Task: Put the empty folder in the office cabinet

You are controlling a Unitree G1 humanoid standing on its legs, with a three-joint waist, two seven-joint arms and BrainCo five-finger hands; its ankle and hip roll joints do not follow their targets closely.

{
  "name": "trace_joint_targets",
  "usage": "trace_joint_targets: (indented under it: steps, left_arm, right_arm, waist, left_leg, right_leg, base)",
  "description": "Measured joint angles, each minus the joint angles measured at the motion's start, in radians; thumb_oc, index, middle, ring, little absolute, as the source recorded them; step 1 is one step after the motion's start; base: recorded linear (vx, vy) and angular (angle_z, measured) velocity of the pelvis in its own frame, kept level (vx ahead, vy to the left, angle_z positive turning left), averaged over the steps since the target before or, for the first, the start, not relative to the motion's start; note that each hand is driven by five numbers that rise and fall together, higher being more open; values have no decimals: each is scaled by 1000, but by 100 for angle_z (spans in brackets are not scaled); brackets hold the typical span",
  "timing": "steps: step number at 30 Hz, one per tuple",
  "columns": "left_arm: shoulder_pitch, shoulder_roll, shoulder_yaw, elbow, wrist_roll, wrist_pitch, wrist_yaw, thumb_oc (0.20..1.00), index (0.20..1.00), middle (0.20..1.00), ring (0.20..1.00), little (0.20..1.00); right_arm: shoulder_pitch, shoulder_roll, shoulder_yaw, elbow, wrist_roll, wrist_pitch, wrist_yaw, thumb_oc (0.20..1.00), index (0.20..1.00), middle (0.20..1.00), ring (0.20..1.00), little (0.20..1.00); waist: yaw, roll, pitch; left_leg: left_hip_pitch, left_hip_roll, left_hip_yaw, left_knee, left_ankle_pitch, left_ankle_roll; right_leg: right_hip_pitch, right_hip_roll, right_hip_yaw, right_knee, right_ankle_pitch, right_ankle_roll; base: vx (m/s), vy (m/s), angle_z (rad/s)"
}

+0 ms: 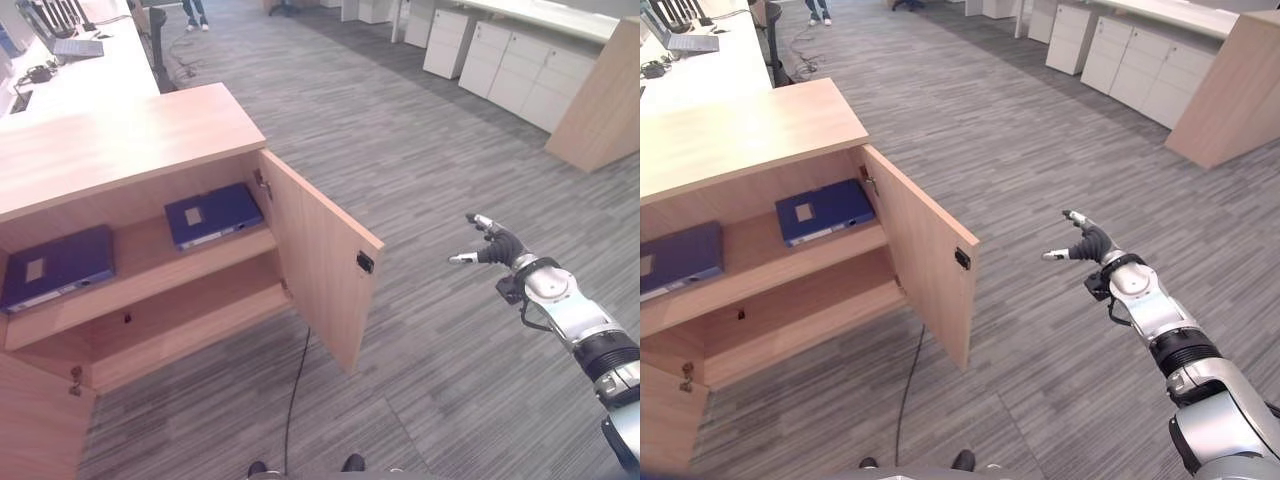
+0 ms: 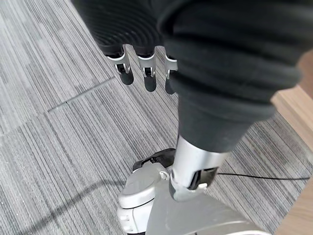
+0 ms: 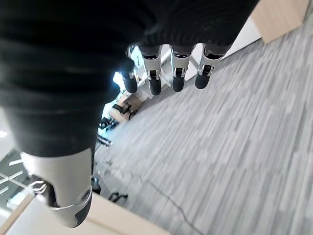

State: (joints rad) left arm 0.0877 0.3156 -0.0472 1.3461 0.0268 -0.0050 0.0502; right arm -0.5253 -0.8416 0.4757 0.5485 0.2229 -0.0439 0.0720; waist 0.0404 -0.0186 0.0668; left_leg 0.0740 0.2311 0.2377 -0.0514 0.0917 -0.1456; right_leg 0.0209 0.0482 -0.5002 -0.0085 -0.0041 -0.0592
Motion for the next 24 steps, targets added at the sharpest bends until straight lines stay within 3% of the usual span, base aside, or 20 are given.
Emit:
trace_joint_targets:
  steps: [3, 8, 11, 24]
  left_arm:
    - [2, 0, 0, -11, 0, 1, -2, 1000, 1000, 1000, 1000, 1000]
    - [0, 0, -1, -14, 3, 0, -3, 1000, 1000, 1000, 1000, 1000]
    - [16, 0, -3, -14, 4, 0, -6, 1000, 1000, 1000, 1000, 1000]
    - [32, -1, -4, -14, 29, 0, -19, 1000, 1000, 1000, 1000, 1000]
  right_arm:
    - [18, 10, 1, -60, 41, -2, 31, 1000, 1000, 1000, 1000, 1000]
    - [17, 45, 15, -95, 99, -17, 63, 1000, 1000, 1000, 1000, 1000]
    - [14, 74, 39, -95, 111, -19, 67, 1000, 1000, 1000, 1000, 1000]
    - [6, 190, 72, -17, 113, -18, 57, 1000, 1000, 1000, 1000, 1000]
  waist:
    - [3, 0, -3]
    - [26, 13, -10]
    - [30, 18, -12]
    - [50, 16, -21]
  left_leg:
    - [-6, -16, 2, 1, -10, -3]
    - [0, -49, 3, 2, -27, 24]
    - [0, -60, 4, 1, -38, 40]
    - [1, -64, 4, 2, -38, 41]
  right_leg:
    - [-3, -10, 2, 0, 11, 15]
    - [0, -44, 8, 4, 26, 37]
    - [1, -56, 10, 14, 26, 38]
    - [1, -61, 12, 18, 26, 39]
  base:
    - [3, 25, 6]
    - [0, 6, 1]
    - [-2, 10, 1]
    - [-1, 1, 0]
